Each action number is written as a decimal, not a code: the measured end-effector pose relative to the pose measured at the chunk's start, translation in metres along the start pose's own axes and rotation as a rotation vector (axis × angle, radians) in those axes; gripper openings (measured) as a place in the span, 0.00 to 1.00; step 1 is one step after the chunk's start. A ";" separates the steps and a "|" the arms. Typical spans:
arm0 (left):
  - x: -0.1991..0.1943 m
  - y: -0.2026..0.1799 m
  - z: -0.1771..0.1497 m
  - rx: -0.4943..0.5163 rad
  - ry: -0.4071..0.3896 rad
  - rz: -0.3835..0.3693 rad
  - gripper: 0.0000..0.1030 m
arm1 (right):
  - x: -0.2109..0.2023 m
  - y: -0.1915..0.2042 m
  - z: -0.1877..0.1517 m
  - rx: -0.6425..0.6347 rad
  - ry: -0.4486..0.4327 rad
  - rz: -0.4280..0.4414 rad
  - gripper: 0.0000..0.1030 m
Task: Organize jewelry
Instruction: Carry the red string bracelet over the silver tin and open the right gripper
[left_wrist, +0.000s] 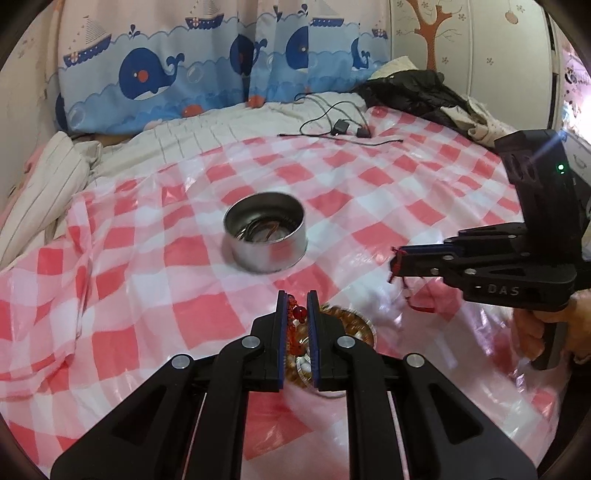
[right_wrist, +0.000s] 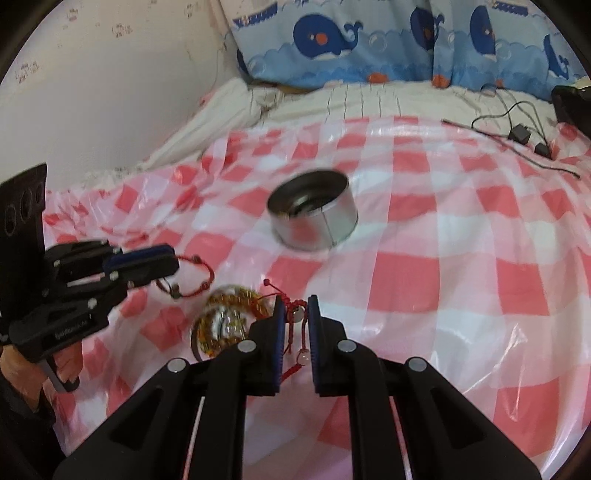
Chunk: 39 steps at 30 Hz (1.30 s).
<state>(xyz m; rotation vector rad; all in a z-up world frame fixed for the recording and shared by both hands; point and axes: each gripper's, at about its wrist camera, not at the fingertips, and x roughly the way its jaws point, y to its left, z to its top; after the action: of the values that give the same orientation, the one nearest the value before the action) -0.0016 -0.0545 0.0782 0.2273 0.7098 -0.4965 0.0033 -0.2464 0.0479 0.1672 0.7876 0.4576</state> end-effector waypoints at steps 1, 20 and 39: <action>0.001 0.000 0.004 -0.001 -0.003 -0.002 0.09 | 0.001 -0.002 0.004 0.014 -0.010 0.007 0.12; 0.086 0.057 0.092 -0.191 -0.050 -0.075 0.13 | 0.049 -0.006 0.088 -0.026 -0.104 -0.047 0.12; 0.049 0.070 -0.002 -0.253 0.084 0.096 0.56 | 0.034 0.001 0.043 -0.117 -0.015 -0.236 0.65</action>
<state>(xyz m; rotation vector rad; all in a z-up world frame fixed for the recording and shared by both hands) 0.0645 -0.0114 0.0457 0.0451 0.8322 -0.3032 0.0543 -0.2289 0.0562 -0.0317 0.7529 0.2775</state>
